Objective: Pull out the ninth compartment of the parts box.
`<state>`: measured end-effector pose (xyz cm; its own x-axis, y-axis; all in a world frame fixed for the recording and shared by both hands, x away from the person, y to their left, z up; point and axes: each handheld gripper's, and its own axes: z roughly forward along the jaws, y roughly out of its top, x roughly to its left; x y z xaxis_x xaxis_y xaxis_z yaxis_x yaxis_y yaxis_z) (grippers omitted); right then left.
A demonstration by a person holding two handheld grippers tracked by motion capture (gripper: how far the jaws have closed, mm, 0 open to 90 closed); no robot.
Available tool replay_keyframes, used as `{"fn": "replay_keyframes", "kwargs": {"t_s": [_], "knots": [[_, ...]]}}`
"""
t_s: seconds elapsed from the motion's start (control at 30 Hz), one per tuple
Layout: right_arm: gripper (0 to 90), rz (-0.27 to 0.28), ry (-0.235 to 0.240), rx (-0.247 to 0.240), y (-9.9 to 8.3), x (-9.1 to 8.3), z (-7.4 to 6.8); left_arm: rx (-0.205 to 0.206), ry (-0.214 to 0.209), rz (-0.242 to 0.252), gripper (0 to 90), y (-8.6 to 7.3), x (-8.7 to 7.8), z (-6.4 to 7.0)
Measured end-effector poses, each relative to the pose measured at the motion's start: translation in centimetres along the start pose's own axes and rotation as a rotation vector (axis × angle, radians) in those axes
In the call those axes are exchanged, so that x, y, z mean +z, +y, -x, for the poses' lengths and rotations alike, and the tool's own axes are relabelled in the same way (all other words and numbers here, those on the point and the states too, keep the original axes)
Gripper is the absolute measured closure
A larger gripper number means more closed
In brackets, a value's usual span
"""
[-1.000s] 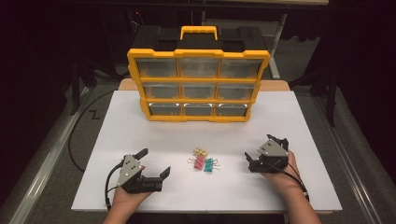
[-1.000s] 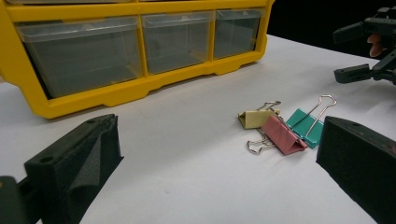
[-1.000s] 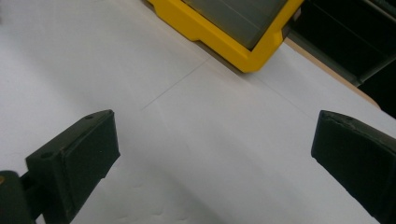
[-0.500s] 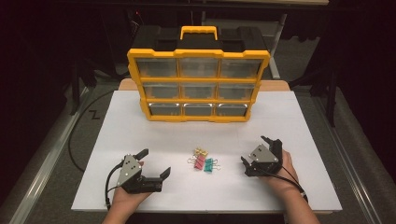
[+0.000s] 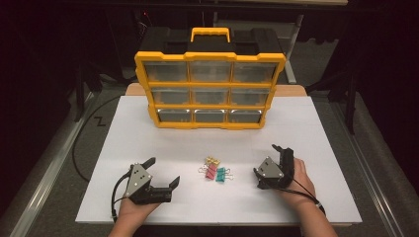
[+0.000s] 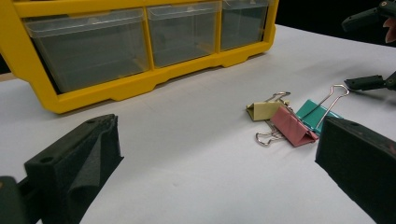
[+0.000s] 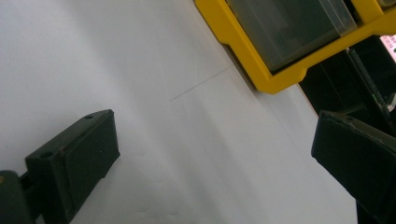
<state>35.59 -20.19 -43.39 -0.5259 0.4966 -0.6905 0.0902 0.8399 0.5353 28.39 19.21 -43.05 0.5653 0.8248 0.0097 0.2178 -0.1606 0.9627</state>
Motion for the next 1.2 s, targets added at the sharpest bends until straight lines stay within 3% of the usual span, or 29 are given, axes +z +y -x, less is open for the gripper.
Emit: {"fn": "replay_keyframes", "kwargs": {"t_s": [0.27,0.77,1.2], "knots": [[1.7,-0.016,-0.036,-0.086,0.6,-0.2,-0.6,0.023,-0.004,0.007,0.6,0.2,-0.1,0.4],[1.5,-0.038,-0.112,-0.326,2.0,-0.6,-2.0,0.016,-0.007,0.019,0.7,0.2,-0.3,0.3],[1.8,-0.082,-0.187,-0.463,2.6,-0.9,-2.6,0.016,-0.007,0.021,0.7,0.2,-0.3,0.3]]}}
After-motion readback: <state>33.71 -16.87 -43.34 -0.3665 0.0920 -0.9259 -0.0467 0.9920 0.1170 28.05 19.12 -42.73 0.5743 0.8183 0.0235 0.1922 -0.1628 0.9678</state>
